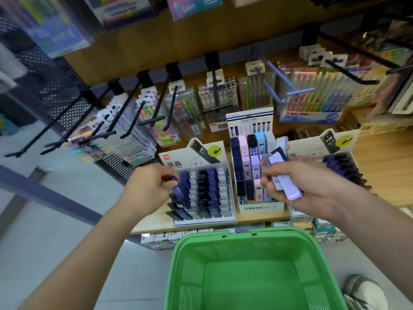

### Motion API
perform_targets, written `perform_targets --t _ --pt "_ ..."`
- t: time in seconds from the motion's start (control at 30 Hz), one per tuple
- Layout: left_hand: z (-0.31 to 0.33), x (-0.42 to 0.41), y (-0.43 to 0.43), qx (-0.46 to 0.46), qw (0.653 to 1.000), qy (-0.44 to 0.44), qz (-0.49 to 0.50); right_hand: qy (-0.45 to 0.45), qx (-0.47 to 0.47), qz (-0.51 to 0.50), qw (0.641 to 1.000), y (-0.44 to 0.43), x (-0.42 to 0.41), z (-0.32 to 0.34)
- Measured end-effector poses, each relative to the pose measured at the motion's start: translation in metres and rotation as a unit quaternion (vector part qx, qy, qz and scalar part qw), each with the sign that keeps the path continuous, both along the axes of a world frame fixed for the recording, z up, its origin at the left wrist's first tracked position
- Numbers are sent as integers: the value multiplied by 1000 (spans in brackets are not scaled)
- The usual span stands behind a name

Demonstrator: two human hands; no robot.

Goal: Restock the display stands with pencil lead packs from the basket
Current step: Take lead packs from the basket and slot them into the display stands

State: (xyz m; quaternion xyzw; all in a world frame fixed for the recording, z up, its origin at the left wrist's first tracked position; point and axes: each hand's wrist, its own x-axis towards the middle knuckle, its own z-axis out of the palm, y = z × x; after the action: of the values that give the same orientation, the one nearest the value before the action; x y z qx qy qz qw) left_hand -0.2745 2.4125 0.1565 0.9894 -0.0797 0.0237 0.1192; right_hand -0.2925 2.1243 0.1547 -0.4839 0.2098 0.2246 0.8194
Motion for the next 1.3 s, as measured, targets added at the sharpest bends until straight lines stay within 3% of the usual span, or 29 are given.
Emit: perform_targets --t 0.4,0.67,1.0,1.3 --pt "-27 -5 50 -45 996 -46 65 -8 -70 72 995 56 3 -13" --pt "-41 5 67 -45 995 -20 86 -18 -100 118 988 63 6 -22" --pt "-73 1 59 -51 996 38 58 -20 -98 117 988 61 7 -24" --pt "-82 1 56 23 998 52 17 -18 -129 122 984 61 3 -23"
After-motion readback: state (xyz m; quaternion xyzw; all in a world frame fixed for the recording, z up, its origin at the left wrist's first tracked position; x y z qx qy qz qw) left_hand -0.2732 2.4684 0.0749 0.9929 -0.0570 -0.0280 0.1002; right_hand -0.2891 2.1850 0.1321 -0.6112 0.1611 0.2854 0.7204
